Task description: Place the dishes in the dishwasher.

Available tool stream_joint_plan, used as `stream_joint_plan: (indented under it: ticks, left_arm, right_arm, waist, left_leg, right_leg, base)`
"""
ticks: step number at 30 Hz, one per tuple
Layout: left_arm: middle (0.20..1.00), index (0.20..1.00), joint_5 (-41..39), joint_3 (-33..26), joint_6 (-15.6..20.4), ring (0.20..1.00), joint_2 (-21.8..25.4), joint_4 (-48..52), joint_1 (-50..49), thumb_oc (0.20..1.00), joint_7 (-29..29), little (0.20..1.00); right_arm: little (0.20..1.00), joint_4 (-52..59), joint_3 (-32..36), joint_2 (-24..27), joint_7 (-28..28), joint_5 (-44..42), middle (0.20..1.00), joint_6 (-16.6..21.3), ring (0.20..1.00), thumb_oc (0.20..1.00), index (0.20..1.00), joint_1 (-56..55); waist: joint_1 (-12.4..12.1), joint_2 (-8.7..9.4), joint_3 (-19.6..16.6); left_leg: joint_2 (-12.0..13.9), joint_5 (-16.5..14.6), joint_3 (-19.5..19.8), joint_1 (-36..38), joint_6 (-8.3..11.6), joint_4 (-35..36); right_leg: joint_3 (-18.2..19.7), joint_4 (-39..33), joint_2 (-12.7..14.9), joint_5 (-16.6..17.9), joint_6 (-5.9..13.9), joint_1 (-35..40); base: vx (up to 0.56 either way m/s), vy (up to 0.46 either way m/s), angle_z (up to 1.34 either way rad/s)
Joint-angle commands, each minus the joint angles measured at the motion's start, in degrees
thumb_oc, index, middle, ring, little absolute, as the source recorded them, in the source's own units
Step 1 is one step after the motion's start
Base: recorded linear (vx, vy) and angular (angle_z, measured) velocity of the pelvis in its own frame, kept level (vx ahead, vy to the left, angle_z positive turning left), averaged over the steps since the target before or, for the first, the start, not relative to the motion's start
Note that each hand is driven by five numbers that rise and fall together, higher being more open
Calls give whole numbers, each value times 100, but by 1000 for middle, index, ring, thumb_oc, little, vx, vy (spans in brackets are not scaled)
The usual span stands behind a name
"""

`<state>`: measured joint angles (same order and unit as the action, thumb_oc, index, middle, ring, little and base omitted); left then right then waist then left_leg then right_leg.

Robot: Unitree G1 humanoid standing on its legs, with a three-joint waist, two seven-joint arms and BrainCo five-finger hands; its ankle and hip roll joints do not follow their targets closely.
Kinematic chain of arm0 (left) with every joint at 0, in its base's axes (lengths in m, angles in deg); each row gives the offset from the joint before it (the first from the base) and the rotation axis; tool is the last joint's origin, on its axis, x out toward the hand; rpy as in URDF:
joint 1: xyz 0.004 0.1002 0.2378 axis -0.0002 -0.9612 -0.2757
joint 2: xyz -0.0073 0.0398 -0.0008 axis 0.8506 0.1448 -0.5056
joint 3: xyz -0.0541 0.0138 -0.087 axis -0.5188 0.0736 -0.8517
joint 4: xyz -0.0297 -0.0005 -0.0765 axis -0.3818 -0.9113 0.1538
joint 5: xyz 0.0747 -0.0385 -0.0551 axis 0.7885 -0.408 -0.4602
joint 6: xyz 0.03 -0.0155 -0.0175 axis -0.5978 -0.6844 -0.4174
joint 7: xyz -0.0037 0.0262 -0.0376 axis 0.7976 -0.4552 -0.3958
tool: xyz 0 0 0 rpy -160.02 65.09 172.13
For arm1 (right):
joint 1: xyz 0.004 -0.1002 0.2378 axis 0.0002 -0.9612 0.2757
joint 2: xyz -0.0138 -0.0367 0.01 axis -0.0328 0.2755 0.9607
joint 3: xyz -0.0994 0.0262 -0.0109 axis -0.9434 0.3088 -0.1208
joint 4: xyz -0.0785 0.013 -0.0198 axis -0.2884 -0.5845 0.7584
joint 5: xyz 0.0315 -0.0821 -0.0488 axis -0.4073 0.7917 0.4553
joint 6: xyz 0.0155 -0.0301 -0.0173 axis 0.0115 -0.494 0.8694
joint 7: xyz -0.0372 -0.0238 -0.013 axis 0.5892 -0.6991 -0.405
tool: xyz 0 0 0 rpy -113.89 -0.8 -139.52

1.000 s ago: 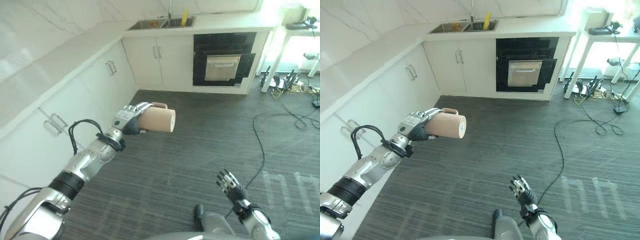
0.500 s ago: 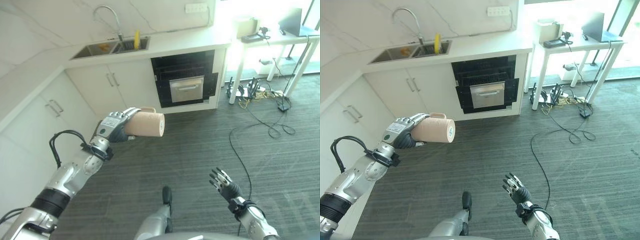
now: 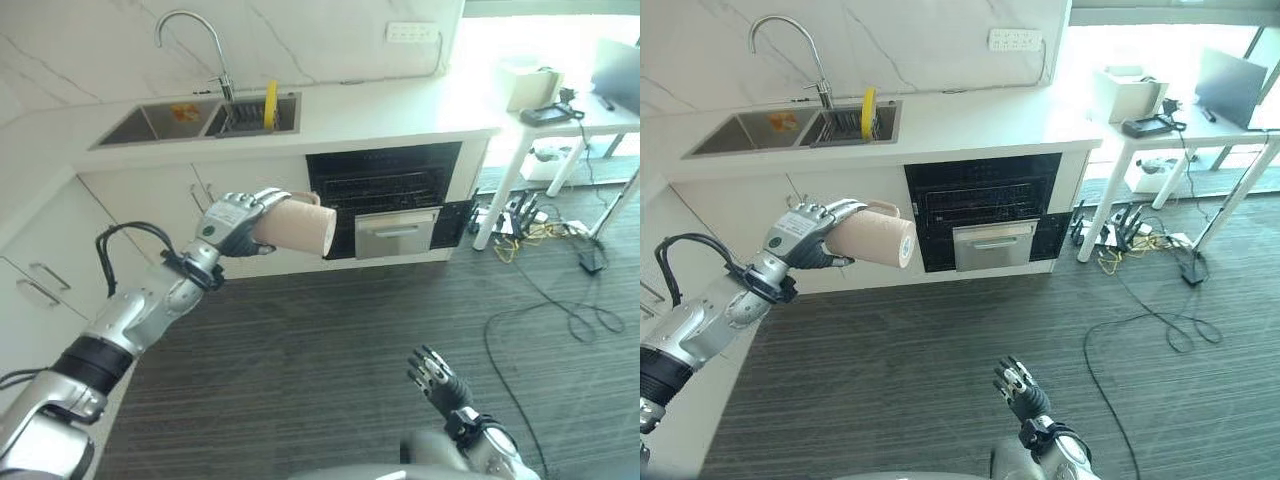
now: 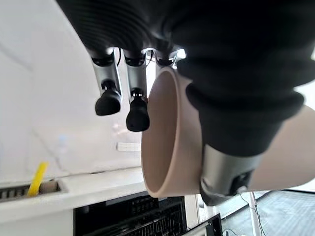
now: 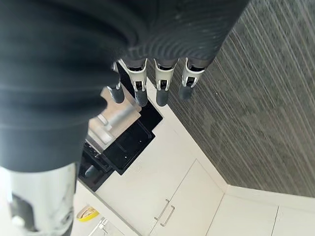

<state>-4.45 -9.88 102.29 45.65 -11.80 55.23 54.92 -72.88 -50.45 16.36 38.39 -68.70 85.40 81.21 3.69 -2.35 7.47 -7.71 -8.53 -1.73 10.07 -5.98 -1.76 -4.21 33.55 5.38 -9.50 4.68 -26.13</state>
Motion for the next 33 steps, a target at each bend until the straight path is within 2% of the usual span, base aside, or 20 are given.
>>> stream_joint_plan:
  ticks: [1,2,4,5,7,9,11,13,14,15,16,19,21,24,28,33]
  left_arm:
    - [200,200,37,-307,-244,200,-72,494,-228,200,207,200]
    - [200,200,88,-351,-259,200,-107,539,-268,200,190,200]
    - [200,200,127,-519,-205,200,-169,585,-401,200,125,200]
    - [200,200,157,-539,-151,200,-189,527,-474,200,187,200]
    - [200,200,108,-573,-123,200,-152,498,-526,200,226,200]
    - [200,200,68,-708,-183,200,-127,651,-680,200,196,200]
    - [200,200,11,-867,-194,200,-71,809,-851,200,154,200]
    - [200,200,12,-988,-106,200,-100,900,-936,200,42,200]
    - [200,200,28,-1010,-91,200,-116,922,-964,200,19,200]
    - [200,200,32,-1033,-50,200,-125,930,-982,200,2,200]
    - [200,200,32,-1023,-14,200,-132,920,-958,200,8,200]
    - [200,200,101,-872,-19,200,-225,857,-837,200,115,200]
    - [200,200,138,-775,36,200,-248,768,-807,200,233,200]
    - [200,200,65,-616,55,200,-135,581,-630,200,315,200]
    - [200,200,10,-678,67,200,-42,578,-593,200,230,200]
    - [200,200,117,-707,102,200,-85,593,-638,200,196,200]
  right_arm:
    - [1000,22,213,152,260,-253,1000,384,1000,1000,1000,320]
    - [1000,-12,222,164,271,-262,1000,345,1000,1000,1000,394]
    - [1000,28,174,157,129,-251,1000,253,1000,1000,1000,512]
    - [1000,216,133,188,-21,-296,1000,150,1000,1000,1000,546]
    - [1000,323,149,258,-4,-232,1000,71,1000,1000,1000,497]
    - [1000,349,185,370,115,-215,1000,20,1000,1000,1000,414]
    - [1000,336,206,463,276,-127,1000,42,1000,1000,1000,377]
    - [1000,298,283,508,298,-188,1000,94,1000,1000,1000,378]
    - [1000,290,304,501,290,-204,1000,96,1000,1000,1000,394]
    - [1000,252,323,492,281,-195,1000,106,1000,1000,1000,436]
    - [1000,223,334,485,265,-192,1000,112,1000,1000,1000,475]
    - [1000,204,350,506,213,-239,1000,117,1000,1000,1000,529]
    - [1000,162,356,495,256,-294,1000,193,1000,1000,1000,484]
    - [1000,129,310,422,353,-236,1000,270,1000,1000,1000,368]
    - [1000,223,280,331,321,-180,1000,222,1000,1000,1000,292]
    - [1000,238,214,269,295,-145,1000,238,1000,1000,1000,301]
  waist:
    - [287,260,-220]
    - [269,253,-227]
    - [202,230,-302]
    - [222,214,-387]
    - [292,212,-428]
    - [274,209,-431]
    - [203,278,-363]
    - [112,328,-282]
    - [86,322,-270]
    - [52,282,-266]
    - [22,230,-255]
    - [-93,142,-257]
    - [-38,120,-294]
    - [34,7,-397]
    - [58,19,-465]
    - [27,52,-471]
  left_leg:
    - [377,104,296,105,406,183]
    - [412,73,329,195,415,226]
    - [529,63,308,276,449,245]
    - [796,51,17,298,588,38]
    - [1007,97,-165,299,703,-275]
    - [1278,787,-147,-44,959,-1184]
    - [1286,982,-132,-567,1010,-2063]
    - [1349,1037,-248,-1032,1011,-2351]
    - [1344,1004,-270,-1066,989,-2219]
    - [1372,1021,-340,-1076,999,-1790]
    - [1450,1189,-456,-1039,1082,-1172]
    - [1502,1567,-470,-1164,1279,-227]
    - [1511,1363,-623,-1012,1236,61]
    - [1470,1289,-620,-571,1232,593]
    - [1386,1184,-617,-505,1167,659]
    - [1329,1089,-629,-480,1081,661]
  right_leg:
    - [113,-2996,446,2286,625,1481]
    - [74,-2986,432,2282,626,1493]
    - [-47,-2924,334,1999,570,1678]
    - [-192,-2737,237,1698,443,1796]
    - [-236,-2626,175,1517,311,1834]
    - [-231,-2628,-7,1305,82,2053]
    - [-169,-2663,-44,1158,-65,2301]
    - [-169,-2698,-60,1035,-132,2591]
    - [-180,-2722,-73,1000,-118,2657]
    - [-215,-2778,-115,941,-94,2748]
    - [-250,-2873,-160,880,-73,2879]
    - [-297,-3163,-159,770,-6,3235]
    - [-387,-3192,-51,794,47,3227]
    - [-522,-3258,75,880,200,3181]
    - [-518,-3398,136,1008,301,3147]
    - [-466,-3435,165,1046,335,3133]
  base:
    - [337,-191,163]
    - [312,-208,134]
    - [305,-237,31]
    - [278,-220,35]
    - [263,-204,29]
    - [236,-253,28]
    - [187,-226,-8]
    - [179,-97,-38]
    - [209,22,-10]
    - [197,115,-6]
    - [205,163,-10]
    - [166,179,-11]
    - [84,166,-13]
    - [87,117,-7]
    - [56,33,1]
    - [14,4,-5]
